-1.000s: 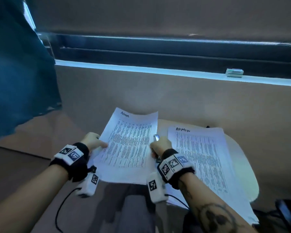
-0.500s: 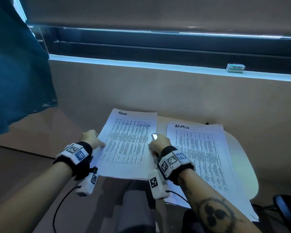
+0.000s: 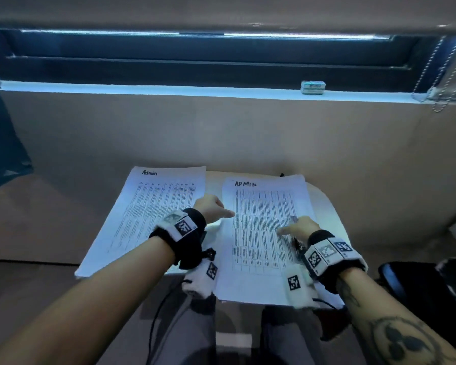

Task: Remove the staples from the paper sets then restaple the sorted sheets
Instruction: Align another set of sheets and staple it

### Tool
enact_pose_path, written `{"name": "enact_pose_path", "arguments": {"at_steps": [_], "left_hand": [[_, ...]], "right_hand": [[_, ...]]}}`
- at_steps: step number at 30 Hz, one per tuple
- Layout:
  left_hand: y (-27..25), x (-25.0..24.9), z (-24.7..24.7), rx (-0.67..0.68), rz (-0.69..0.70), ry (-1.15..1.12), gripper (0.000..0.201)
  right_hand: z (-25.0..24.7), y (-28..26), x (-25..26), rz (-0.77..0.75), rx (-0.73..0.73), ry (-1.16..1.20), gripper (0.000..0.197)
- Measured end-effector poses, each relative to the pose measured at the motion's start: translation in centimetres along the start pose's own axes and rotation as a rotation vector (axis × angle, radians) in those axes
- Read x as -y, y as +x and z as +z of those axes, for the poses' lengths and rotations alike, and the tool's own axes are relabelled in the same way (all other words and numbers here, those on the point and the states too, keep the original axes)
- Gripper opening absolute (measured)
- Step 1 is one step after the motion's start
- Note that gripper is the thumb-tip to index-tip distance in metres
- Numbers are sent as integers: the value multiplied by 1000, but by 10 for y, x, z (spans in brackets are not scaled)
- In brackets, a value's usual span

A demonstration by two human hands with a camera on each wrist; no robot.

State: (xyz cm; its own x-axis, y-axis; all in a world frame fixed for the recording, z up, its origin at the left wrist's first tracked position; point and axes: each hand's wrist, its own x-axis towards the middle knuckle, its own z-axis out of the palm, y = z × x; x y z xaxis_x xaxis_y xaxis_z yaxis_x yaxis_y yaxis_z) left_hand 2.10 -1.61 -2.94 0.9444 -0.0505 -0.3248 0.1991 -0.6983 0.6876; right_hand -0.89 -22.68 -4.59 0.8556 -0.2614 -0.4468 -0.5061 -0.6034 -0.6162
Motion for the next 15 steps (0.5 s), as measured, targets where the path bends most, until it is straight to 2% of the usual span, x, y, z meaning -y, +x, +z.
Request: {"name": "enact_pose_path", "arguments": {"at_steps": [1, 3, 4, 6, 8, 11, 13, 15], "left_hand": [[4, -4, 10, 1, -34, 24, 35], [12, -7, 24, -17, -88, 4, 26], [13, -8, 27, -28, -108, -21, 29], [16, -9, 31, -62, -164, -54, 49], [18, -12, 32, -97, -190, -94, 56], [18, -12, 36, -182, -191, -152, 46], [17, -11, 42, -229, -182, -157, 50], [16, -13, 48, -219, -172, -123, 59]], "right_hand": [[1, 0, -6, -5, 0, -31, 63], [3, 2, -10, -24, 2, -65, 59], [5, 4, -10, -27, 1, -83, 58], [5, 5, -10, -22, 10, -92, 54], [5, 6, -12, -26, 6, -98, 40], [4, 6, -14, -34, 0, -103, 30], [5, 6, -14, -45, 8, -87, 30], [6, 6, -16, -53, 7, -71, 29]]}}
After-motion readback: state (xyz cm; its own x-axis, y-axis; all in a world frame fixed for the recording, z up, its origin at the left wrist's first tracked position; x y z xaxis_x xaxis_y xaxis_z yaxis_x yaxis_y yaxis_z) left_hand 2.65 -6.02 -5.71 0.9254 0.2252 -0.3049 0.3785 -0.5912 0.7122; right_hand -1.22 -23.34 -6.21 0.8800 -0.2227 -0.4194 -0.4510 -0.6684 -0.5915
